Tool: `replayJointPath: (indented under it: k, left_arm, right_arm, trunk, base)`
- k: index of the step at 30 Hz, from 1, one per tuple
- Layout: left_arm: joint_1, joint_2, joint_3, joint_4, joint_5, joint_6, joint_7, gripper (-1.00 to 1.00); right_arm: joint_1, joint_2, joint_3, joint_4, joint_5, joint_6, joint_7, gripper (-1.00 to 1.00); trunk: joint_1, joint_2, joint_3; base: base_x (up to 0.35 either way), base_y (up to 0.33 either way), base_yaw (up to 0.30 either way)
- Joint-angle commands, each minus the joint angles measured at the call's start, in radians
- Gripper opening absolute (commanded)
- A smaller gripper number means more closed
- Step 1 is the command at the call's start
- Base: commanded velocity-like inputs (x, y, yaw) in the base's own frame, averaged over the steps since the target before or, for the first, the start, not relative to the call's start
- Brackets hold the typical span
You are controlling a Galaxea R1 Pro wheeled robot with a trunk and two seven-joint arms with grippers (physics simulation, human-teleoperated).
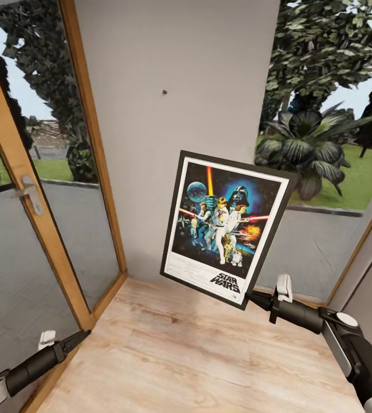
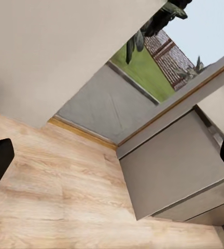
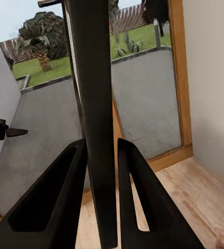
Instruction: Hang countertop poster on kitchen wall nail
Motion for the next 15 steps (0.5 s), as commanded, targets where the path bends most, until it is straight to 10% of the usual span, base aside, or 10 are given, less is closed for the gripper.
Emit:
replayJointPath:
  k: [1, 15]
  left_arm:
    - [-0.001, 0.0, 0.008, 0.001, -0.007, -0.007, -0.002, 1.0]
    - [-0.001, 0.0, 0.008, 0.001, -0.007, -0.007, -0.002, 1.0]
  right_arm:
    - [-0.001, 0.0, 0.0, 0.0, -0.006, 0.012, 0.006, -1.0]
    - [-0.001, 0.0, 0.0, 0.0, -0.006, 0.012, 0.006, -1.0]
  trunk:
    - [0.001, -0.002, -0.002]
    - [0.001, -0.002, -0.002]
  base:
    - [0.144, 0.299, -0.031]
    - [0.154, 0.314, -0.013]
